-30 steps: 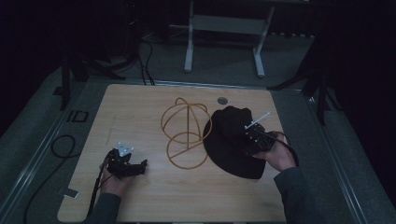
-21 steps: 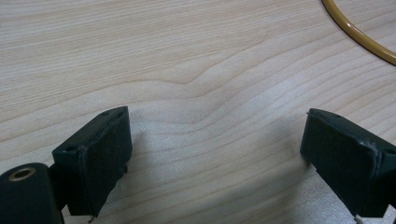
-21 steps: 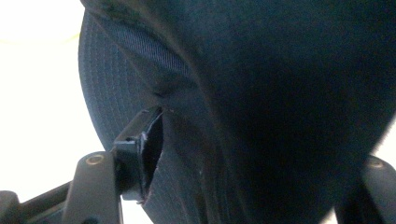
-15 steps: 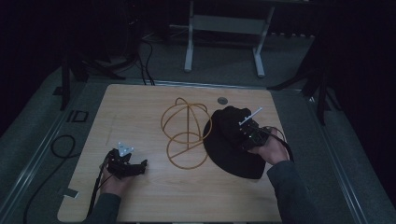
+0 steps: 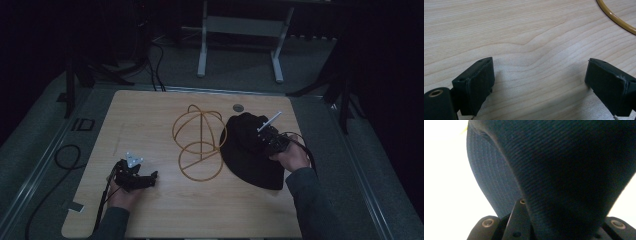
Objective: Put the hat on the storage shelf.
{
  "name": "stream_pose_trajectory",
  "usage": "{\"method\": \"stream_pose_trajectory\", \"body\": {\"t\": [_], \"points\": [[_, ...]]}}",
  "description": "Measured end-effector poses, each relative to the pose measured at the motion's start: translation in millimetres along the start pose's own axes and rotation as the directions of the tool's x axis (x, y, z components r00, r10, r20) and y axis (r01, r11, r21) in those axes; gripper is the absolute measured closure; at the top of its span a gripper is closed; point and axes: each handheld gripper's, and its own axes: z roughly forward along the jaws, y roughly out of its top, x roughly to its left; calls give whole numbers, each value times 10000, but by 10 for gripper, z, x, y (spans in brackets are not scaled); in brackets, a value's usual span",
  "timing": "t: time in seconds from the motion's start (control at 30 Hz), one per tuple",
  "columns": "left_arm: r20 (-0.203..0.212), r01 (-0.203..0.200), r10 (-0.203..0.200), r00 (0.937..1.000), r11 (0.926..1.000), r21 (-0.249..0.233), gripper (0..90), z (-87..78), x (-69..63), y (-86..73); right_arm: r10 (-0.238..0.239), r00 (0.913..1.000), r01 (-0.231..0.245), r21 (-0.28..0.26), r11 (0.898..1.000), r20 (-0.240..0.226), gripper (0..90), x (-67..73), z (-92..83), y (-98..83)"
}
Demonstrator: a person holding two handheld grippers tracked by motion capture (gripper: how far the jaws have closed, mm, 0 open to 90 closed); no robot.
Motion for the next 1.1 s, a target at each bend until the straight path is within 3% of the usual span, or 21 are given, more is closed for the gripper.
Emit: {"method": "stream_pose_trajectory", "body": {"t": [0.43, 1.1], "points": [[1, -3, 3, 10000, 10000, -1, 94, 0, 0, 0, -135, 9995, 143, -284, 9995, 301, 877, 26, -149, -3], [2, -13, 13, 10000, 10000, 4, 94, 0, 1, 0, -243, 9996, 257, -1030, 9943, 154, 879, 53, -473, 31]]}}
